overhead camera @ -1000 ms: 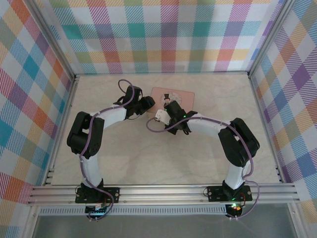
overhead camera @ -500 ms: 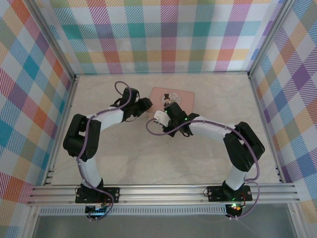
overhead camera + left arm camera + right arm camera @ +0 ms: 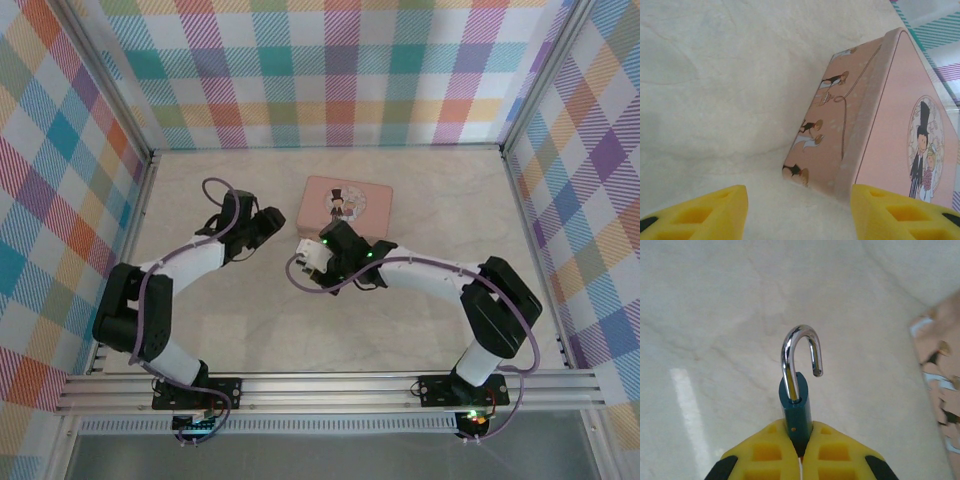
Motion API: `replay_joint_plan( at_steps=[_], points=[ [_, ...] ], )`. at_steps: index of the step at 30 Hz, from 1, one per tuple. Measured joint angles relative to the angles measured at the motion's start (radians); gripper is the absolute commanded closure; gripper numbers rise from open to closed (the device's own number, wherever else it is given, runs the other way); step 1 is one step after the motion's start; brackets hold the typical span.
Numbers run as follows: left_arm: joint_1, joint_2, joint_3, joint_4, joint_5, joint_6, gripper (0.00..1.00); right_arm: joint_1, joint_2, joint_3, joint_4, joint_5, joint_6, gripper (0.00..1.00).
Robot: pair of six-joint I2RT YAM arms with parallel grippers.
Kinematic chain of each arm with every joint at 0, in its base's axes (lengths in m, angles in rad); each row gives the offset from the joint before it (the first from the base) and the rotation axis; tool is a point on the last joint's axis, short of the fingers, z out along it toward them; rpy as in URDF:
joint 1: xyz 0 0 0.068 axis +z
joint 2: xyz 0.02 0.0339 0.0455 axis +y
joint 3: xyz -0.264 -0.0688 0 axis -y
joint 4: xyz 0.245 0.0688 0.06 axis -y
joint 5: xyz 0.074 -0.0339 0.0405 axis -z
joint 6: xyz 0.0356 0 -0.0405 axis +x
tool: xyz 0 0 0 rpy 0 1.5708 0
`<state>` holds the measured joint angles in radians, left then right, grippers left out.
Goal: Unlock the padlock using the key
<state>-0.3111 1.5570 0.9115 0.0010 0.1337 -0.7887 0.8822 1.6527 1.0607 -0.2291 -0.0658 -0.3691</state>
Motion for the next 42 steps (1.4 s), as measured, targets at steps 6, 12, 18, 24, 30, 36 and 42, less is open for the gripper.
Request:
replay_joint_plan(
  at_steps=[6,12,18,24,30,36,42],
  points=[
    [0.0,-0.083,-0.057,-0.038,-0.043,0.008,0.41,0.069,0.071,0.0,-0.008,-0.015,0.012,1.0],
    [0.003,-0.133,-0.085,-0.059,-0.073,0.02,0.4,0.103,0.138,0.0,-0.026,-0.015,0.02,0.99],
    [0.008,-0.141,-0.092,-0.081,-0.085,0.021,0.4,0.108,0.174,0.005,-0.027,-0.003,0.028,0.79],
    [0.008,-0.147,-0.092,-0.09,-0.092,0.023,0.4,0.109,0.175,0.016,-0.026,0.036,0.047,0.56],
    [0.008,-0.17,-0.092,-0.115,-0.107,0.037,0.32,0.085,0.09,0.015,-0.037,0.058,0.066,0.45],
    [0.011,-0.178,-0.074,-0.161,-0.129,0.073,0.0,-0.019,-0.075,0.005,-0.033,0.059,0.132,0.0],
    [0.013,-0.179,0.003,-0.217,-0.164,0.139,0.0,-0.156,-0.189,-0.032,-0.007,0.092,0.243,0.0]
  ],
)
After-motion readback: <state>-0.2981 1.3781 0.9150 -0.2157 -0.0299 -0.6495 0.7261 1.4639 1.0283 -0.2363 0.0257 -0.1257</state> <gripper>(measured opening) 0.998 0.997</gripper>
